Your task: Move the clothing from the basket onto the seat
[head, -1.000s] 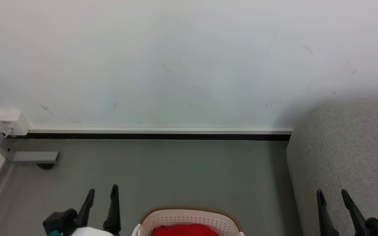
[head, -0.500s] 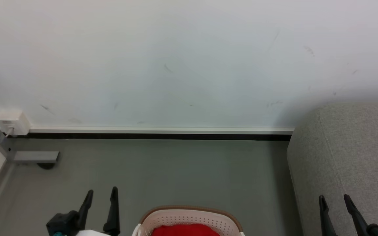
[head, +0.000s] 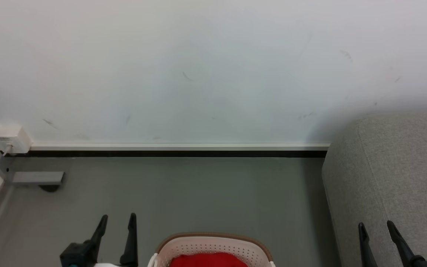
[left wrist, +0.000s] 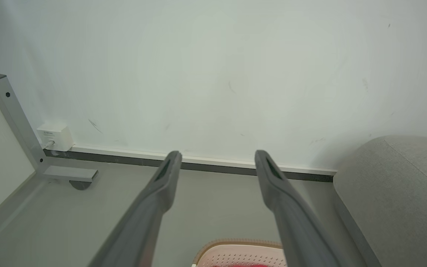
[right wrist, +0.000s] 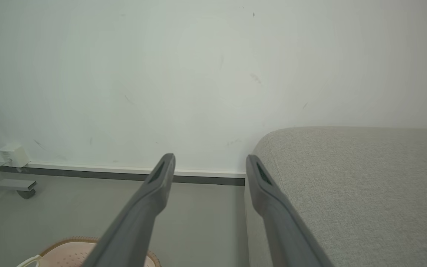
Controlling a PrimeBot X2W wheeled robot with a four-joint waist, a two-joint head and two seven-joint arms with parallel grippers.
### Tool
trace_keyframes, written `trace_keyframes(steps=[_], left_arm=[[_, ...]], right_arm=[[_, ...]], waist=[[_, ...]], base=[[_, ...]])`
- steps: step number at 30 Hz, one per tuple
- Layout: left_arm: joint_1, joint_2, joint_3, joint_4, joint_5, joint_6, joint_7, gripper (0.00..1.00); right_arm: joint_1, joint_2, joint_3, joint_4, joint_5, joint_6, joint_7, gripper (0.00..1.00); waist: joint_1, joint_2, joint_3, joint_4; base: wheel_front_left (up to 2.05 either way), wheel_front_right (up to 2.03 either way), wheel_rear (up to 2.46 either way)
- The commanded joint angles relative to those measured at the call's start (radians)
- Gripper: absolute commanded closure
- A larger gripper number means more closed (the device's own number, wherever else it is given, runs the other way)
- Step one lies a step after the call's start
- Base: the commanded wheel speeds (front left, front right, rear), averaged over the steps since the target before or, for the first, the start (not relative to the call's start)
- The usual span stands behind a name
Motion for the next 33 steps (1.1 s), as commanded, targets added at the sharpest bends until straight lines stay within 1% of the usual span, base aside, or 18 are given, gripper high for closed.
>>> trace_keyframes(steps=[1, 5, 18, 33], left_arm=[[0.0, 0.007, 0.0, 0.002, 0.027, 0.004, -0.008, 0.0], [-0.002, 0.008, -0.004, 0.006, 0.052, 0.005, -0.016, 0.0], [-0.007, 0.007, -0.002, 0.016, 0.046, 0.004, -0.014, 0.0], [-0.006, 0.007, -0.001, 0.018, 0.039, 0.006, -0.014, 0.0]], right_arm=[[0.009, -0.009, 0.0, 0.001, -0.021, -0.002, -0.009, 0.0], [0.011, -0.009, 0.0, 0.002, -0.04, -0.002, -0.018, 0.0], [0.008, -0.009, -0.001, 0.011, -0.008, -0.002, -0.015, 0.0], [0.002, -0.009, 0.002, 0.014, -0.004, -0.002, -0.014, 0.0]], waist=[[0.0, 0.0, -0.001, -0.001], [0.0, 0.0, 0.002, -0.002], [0.0, 0.0, 0.004, -0.004], [0.0, 0.0, 0.007, -0.008]], base=[[0.0, 0.0, 0.0], [0.0, 0.0, 0.0], [0.0, 0.0, 0.0], [0.0, 0.0, 0.0]])
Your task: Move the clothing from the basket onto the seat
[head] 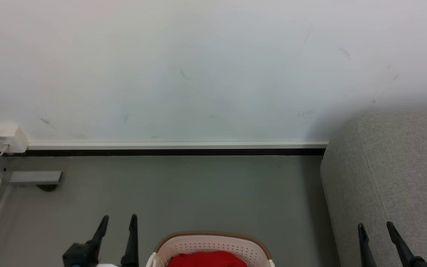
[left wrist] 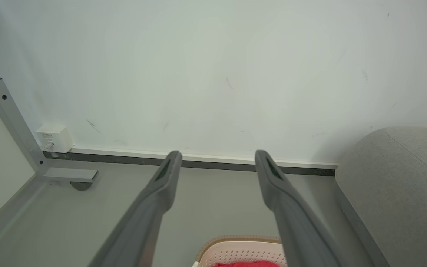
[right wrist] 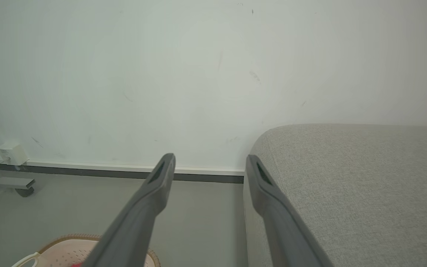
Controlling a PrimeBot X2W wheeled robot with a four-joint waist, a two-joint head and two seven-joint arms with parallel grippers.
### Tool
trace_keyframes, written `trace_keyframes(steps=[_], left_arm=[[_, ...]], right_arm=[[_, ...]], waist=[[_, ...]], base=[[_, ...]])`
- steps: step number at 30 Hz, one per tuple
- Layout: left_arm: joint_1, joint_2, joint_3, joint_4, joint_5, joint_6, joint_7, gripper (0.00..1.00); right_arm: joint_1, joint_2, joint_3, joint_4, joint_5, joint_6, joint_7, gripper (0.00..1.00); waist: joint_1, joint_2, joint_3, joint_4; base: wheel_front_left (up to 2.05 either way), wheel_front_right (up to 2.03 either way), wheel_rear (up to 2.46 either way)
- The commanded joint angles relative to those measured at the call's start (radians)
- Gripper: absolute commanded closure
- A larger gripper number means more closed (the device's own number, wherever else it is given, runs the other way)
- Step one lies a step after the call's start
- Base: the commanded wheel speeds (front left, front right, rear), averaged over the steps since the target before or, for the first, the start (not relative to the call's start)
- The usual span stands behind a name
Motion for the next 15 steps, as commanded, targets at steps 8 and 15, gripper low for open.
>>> trace_keyframes(steps=[8, 15], left_arm=[[0.001, 0.007, 0.008, -0.002, 0.005, 0.003, -0.001, 0.0], [-0.013, 0.007, -0.001, -0.005, 0.011, -0.004, -0.001, 0.0]], right_arm=[[-0.001, -0.007, 0.0, 0.005, 0.008, -0.002, -0.001, 0.0], [-0.017, -0.007, -0.004, -0.012, 0.01, -0.002, -0.001, 0.0]], waist=[[0.0, -0.0001, 0.001, -0.005], [0.0, -0.0001, 0.027, -0.015]], base=[[0.0, 0.0, 0.0], [0.0, 0.0, 0.0]])
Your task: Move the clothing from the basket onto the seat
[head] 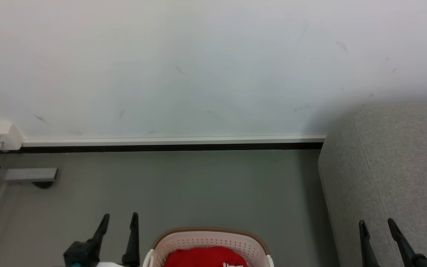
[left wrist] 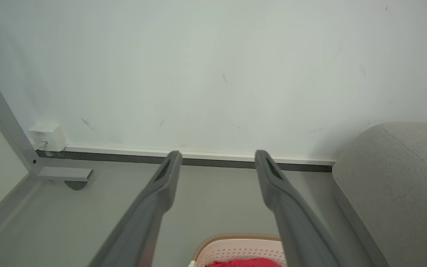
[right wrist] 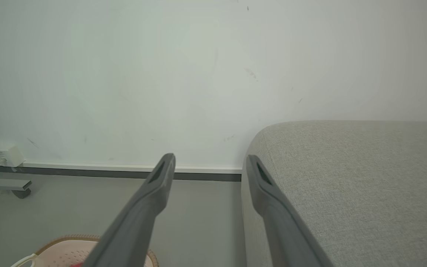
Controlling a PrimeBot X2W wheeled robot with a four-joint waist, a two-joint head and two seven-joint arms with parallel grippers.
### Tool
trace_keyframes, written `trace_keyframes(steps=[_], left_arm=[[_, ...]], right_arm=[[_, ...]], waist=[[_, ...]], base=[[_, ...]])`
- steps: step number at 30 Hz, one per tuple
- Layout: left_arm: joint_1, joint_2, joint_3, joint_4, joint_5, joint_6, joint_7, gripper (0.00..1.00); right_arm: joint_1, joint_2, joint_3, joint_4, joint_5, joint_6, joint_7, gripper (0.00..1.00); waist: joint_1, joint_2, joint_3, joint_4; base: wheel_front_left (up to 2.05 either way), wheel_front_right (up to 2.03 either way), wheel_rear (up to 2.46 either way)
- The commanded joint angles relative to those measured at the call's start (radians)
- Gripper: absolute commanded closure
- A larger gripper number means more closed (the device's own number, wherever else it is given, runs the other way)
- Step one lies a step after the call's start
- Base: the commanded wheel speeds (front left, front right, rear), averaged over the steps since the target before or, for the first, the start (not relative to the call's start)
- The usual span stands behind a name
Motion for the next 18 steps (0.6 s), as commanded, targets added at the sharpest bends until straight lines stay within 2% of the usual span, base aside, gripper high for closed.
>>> trace_keyframes(steps=[1, 9, 18], left_arm=[[-0.012, 0.007, -0.002, -0.002, 0.01, -0.003, -0.001, 0.0], [-0.065, 0.007, -0.068, 0.025, 0.015, -0.038, -0.001, 0.0], [-0.18, 0.007, -0.158, 0.216, -0.008, -0.079, -0.001, 0.0]], right_arm=[[-0.015, -0.007, -0.005, -0.008, 0.005, -0.002, -0.001, 0.0], [-0.051, -0.007, -0.008, -0.033, 0.013, -0.002, -0.001, 0.0], [-0.132, -0.006, 0.003, -0.075, 0.024, -0.002, -0.001, 0.0]], waist=[[0.0, -0.0001, 0.013, -0.003], [0.0, -0.0001, 0.103, -0.025], [0.0, -0.0001, 0.224, -0.068]], base=[[0.0, 0.0, 0.0], [0.0, 0.0, 0.0], [0.0, 0.0, 0.0]])
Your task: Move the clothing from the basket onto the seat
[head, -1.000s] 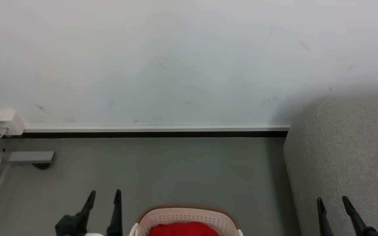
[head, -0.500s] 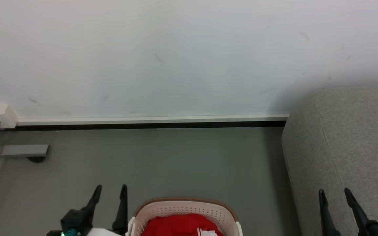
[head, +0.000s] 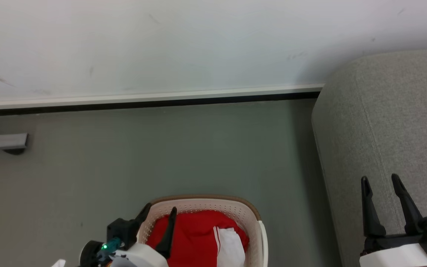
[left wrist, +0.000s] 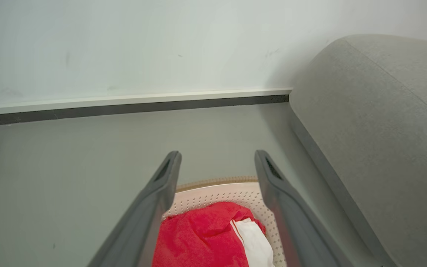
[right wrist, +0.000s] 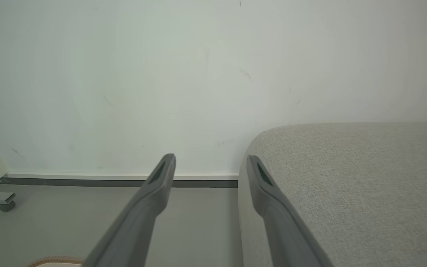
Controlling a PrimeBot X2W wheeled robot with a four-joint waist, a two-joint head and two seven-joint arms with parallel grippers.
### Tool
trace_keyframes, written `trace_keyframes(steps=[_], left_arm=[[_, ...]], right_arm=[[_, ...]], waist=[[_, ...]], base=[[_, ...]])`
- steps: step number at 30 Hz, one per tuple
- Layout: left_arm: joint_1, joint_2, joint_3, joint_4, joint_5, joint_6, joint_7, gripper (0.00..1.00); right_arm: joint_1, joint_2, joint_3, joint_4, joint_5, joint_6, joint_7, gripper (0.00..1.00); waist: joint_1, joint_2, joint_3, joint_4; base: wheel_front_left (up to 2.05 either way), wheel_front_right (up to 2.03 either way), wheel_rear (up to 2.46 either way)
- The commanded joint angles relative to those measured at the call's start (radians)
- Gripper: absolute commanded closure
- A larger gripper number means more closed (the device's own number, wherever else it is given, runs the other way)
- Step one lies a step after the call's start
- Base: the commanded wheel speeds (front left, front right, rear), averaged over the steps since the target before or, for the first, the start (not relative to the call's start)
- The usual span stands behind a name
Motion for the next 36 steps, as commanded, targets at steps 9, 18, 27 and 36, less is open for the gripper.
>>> trace_keyframes(steps=[9, 18, 27, 36], left_arm=[[-0.154, 0.031, -0.053, 0.222, 0.037, -0.012, 0.049, 0.0], [-0.285, 0.033, -0.112, 0.372, 0.061, -0.019, 0.168, 0.0], [-0.415, 0.035, -0.122, 0.495, 0.062, 0.013, 0.269, 0.0], [-0.522, 0.064, -0.125, 0.578, 0.071, 0.063, 0.299, 0.0]], right_arm=[[-0.095, -0.005, 0.035, -0.078, 0.033, -0.002, 0.0, 0.0], [-0.154, -0.004, 0.055, -0.147, 0.071, -0.002, 0.0, 0.0], [-0.216, -0.004, 0.101, -0.209, 0.112, -0.002, 0.0, 0.0], [-0.264, -0.004, 0.134, -0.253, 0.143, -0.002, 0.0, 0.0]], waist=[[-0.0001, -0.0001, 0.164, -0.08], [-0.0001, -0.0001, 0.308, -0.125], [-0.0001, -0.0001, 0.447, -0.15], [-0.0001, -0.0001, 0.561, -0.176]], base=[[0.0, 0.0, 0.0], [0.0, 0.0, 0.0], [0.0, 0.0, 0.0], [0.0, 0.0, 0.0]])
